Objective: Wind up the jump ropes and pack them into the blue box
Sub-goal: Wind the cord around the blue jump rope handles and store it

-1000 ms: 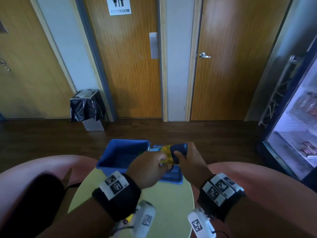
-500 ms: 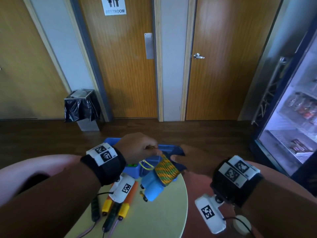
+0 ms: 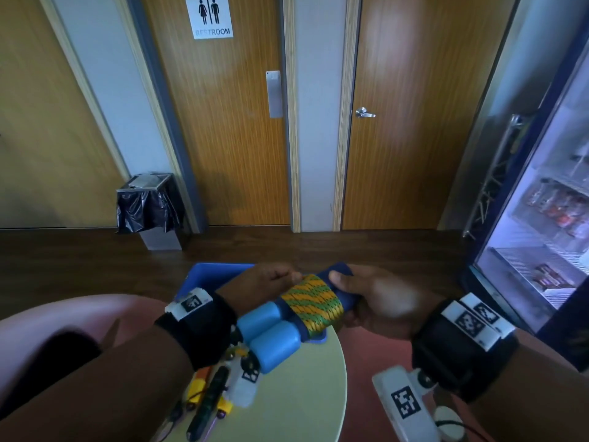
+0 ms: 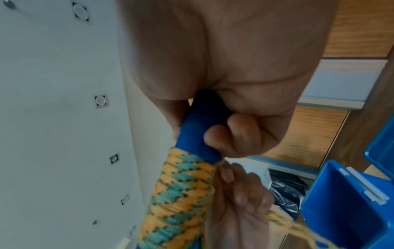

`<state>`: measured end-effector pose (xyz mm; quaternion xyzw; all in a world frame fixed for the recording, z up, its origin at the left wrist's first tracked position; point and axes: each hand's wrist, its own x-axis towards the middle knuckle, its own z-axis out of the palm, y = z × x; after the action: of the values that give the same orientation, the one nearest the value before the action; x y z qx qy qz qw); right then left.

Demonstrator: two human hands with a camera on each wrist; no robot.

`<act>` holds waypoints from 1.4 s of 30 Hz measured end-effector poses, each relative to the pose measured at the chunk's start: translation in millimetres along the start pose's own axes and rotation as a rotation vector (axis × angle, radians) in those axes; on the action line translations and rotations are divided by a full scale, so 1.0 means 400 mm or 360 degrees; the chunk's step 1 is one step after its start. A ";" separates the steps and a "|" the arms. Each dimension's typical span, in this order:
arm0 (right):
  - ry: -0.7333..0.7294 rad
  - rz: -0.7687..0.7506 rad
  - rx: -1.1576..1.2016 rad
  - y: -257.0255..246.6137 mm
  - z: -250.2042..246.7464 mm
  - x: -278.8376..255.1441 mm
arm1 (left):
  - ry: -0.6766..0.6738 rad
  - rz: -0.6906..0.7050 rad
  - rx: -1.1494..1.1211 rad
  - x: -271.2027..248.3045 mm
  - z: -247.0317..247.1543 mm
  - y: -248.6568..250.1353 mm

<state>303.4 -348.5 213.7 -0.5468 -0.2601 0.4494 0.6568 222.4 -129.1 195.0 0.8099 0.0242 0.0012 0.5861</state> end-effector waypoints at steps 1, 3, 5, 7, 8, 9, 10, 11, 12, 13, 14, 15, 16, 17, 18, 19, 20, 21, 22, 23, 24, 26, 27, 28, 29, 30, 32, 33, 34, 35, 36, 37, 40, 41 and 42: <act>-0.0004 -0.0022 0.0073 -0.001 0.008 0.001 | 0.0033 -0.0113 -0.0371 -0.003 0.009 -0.024; -0.0022 -0.0068 0.0235 0.001 0.022 0.004 | 0.0216 -0.0261 -0.0885 -0.009 0.038 -0.089; 0.0007 -0.0135 0.0387 0.001 0.039 0.012 | 0.0417 -0.0196 -0.1155 -0.013 0.089 -0.105; 0.0134 -0.0209 0.0447 0.001 0.056 0.023 | 0.0559 -0.0102 -0.1272 -0.015 0.147 -0.070; 0.0211 -0.0247 0.0454 0.005 0.063 0.029 | 0.0549 -0.0072 -0.1284 -0.019 0.172 -0.049; 0.0279 -0.0289 0.0445 0.011 0.069 0.038 | 0.0525 -0.0055 -0.1267 -0.023 0.196 -0.017; 0.0354 -0.0327 0.0430 0.018 0.072 0.048 | 0.0549 -0.0022 -0.1215 -0.026 0.200 -0.014; 0.0435 -0.0351 0.0399 0.027 0.075 0.058 | 0.0565 -0.0007 -0.1135 -0.030 0.204 -0.009; 0.0516 -0.0358 0.0357 0.034 0.079 0.066 | 0.0604 0.0002 -0.1063 -0.038 0.203 0.000; 0.0578 -0.0356 0.0312 0.038 0.085 0.072 | 0.0651 -0.0001 -0.0973 -0.041 0.200 0.004; 0.0615 -0.0355 0.0287 0.042 0.091 0.077 | 0.0675 0.0021 -0.0830 -0.044 0.195 0.005; 0.0636 -0.0359 0.0281 0.045 0.098 0.081 | 0.0701 0.0062 -0.0680 -0.047 0.191 0.006; 0.0658 -0.0365 0.0266 0.049 0.102 0.085 | 0.0726 0.0098 -0.0529 -0.048 0.187 0.003; 0.0690 -0.0361 0.0236 0.051 0.108 0.086 | 0.0761 0.0146 -0.0402 -0.049 0.182 -0.002; 0.0737 -0.0357 0.0200 0.052 0.112 0.090 | 0.0791 0.0199 -0.0275 -0.052 0.177 -0.005; 0.0791 -0.0350 0.0169 0.054 0.114 0.095 | 0.0809 0.0224 -0.0131 -0.055 0.175 -0.008; 0.0850 -0.0342 0.0153 0.057 0.115 0.101 | 0.0844 0.0227 -0.0012 -0.058 0.176 -0.010; 0.0897 -0.0338 0.0153 0.058 0.118 0.107 | 0.0882 0.0206 0.0049 -0.057 0.181 -0.016; 0.0933 -0.0340 0.0170 0.062 0.118 0.114 | 0.0895 0.0181 0.0061 -0.056 0.186 -0.024; 0.0969 -0.0344 0.0189 0.068 0.115 0.121 | 0.0891 0.0157 0.0046 -0.055 0.190 -0.030; 0.1026 -0.0337 0.0184 0.072 0.112 0.127 | 0.0866 0.0128 0.0039 -0.053 0.194 -0.037; 0.1158 -0.0283 0.0104 0.084 0.101 0.140 | 0.0780 0.0093 0.0081 -0.056 0.200 -0.043; 0.1210 -0.0259 0.0063 0.089 0.096 0.145 | 0.0736 0.0083 0.0084 -0.061 0.204 -0.042; 0.1248 -0.0237 0.0003 0.096 0.093 0.149 | 0.0696 0.0075 0.0077 -0.066 0.207 -0.039; 0.1285 -0.0230 -0.0062 0.103 0.091 0.152 | 0.0659 0.0060 0.0080 -0.070 0.209 -0.038; 0.1315 -0.0228 -0.0116 0.108 0.093 0.153 | 0.0614 0.0043 0.0081 -0.073 0.209 -0.035; 0.1383 -0.0285 -0.0198 0.114 0.094 0.153 | 0.0512 -0.0017 0.0026 -0.077 0.207 -0.026; 0.1416 -0.0301 -0.0257 0.116 0.093 0.154 | 0.0468 -0.0064 -0.0038 -0.079 0.206 -0.020; 0.1444 -0.0316 -0.0321 0.113 0.089 0.152 | 0.0425 -0.0114 -0.0134 -0.082 0.205 -0.016; 0.1469 -0.0334 -0.0393 0.111 0.083 0.150 | 0.0381 -0.0156 -0.0214 -0.086 0.205 -0.011; 0.1488 -0.0359 -0.0474 0.108 0.074 0.146 | 0.0332 -0.0186 -0.0243 -0.090 0.203 -0.009; 0.1491 -0.0393 -0.0563 0.109 0.063 0.143 | 0.0292 -0.0207 -0.0212 -0.093 0.199 -0.007; 0.1314 -0.0422 -0.1025 0.123 0.030 0.133 | 0.0218 -0.0214 0.0058 -0.091 0.163 -0.009; 0.1184 -0.0386 -0.1222 0.128 0.023 0.130 | 0.0191 -0.0168 0.0214 -0.088 0.144 -0.007; 0.1044 -0.0318 -0.1387 0.132 0.019 0.126 | 0.0151 -0.0123 0.0386 -0.085 0.123 -0.004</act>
<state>304.0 -300.9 158.1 -0.8521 -0.2542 0.0418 0.4556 189.9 -176.9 179.1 0.8722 0.0831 0.0141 0.4818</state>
